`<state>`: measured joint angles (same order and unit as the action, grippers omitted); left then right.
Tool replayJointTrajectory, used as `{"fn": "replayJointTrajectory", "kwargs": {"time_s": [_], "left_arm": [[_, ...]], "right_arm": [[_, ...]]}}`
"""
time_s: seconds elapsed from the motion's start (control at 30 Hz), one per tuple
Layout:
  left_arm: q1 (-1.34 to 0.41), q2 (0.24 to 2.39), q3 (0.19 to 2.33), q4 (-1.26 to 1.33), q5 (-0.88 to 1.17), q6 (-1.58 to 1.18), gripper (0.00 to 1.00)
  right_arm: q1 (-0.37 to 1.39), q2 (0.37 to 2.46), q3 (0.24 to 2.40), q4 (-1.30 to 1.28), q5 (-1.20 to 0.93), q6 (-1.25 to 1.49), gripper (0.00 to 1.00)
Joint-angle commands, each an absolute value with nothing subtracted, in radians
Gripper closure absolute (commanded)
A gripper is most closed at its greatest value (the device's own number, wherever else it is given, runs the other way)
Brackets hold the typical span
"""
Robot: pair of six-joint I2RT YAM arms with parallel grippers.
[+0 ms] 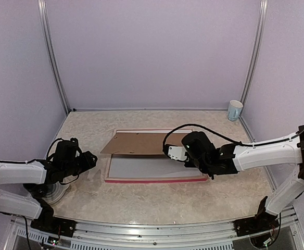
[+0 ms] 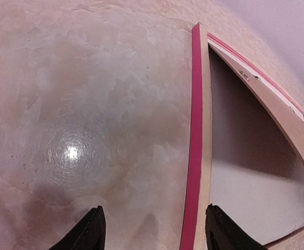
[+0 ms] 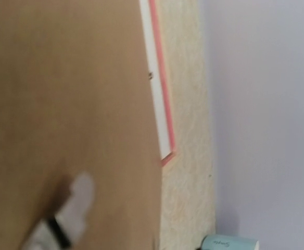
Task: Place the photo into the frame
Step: Place the backboard on the frame body.
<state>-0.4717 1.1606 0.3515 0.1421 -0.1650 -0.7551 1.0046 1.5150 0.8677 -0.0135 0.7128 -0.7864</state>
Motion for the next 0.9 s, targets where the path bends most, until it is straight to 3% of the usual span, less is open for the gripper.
{"fn": "replayJointTrajectory", "kwargs": {"time_s": [0.0,0.87], "left_arm": [[-0.466,1.161,0.344,0.16,-0.163,-0.754,0.35],[-0.466,1.128,0.342,0.144,-0.152,-0.757,0.35]], "right_arm": [[0.999,1.534,0.892,-0.079,0.726,-0.707,0.64],[1.019,1.608,0.924,-0.281,0.637,-0.529,0.63]]}}
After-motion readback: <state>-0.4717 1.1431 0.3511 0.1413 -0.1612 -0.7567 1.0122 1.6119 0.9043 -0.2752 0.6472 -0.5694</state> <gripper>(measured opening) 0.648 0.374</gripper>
